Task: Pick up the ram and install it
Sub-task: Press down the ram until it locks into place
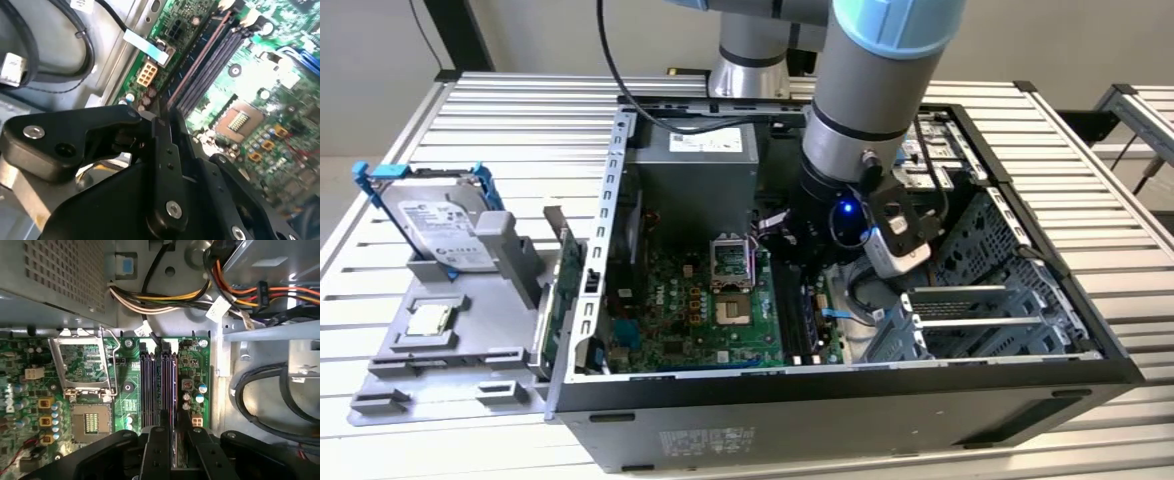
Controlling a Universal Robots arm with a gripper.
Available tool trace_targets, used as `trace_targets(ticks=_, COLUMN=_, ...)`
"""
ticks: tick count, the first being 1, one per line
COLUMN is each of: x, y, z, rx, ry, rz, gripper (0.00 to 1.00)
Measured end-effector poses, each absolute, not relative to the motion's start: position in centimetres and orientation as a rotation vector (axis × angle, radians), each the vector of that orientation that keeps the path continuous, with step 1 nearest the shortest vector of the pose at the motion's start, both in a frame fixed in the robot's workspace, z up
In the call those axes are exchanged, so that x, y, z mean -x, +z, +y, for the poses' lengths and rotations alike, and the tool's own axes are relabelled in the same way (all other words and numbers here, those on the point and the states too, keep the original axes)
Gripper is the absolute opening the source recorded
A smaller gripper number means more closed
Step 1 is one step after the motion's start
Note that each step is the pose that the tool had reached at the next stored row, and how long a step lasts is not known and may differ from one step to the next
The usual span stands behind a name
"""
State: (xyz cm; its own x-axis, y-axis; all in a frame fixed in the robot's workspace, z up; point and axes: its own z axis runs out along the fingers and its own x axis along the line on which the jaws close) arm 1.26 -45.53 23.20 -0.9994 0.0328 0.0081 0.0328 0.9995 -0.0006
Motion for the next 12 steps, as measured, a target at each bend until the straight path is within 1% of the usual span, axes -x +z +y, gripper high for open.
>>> trace_targets(ticks=3, x=-1.3, y=24.5, z=-45.5, rx=0.051, ry=0.001, rz=-3.133, gripper=1.00)
trace_targets(ticks=5, x=-1.3, y=24.6, z=-45.5, rx=0.051, ry=0.000, rz=-3.133, gripper=1.00)
trace_targets(ticks=6, x=-1.3, y=24.6, z=-45.5, rx=0.051, ry=0.000, rz=-3.133, gripper=0.00)
trace_targets(ticks=12, x=-1.3, y=24.7, z=-45.5, rx=0.051, ry=0.000, rz=-3.133, gripper=0.00)
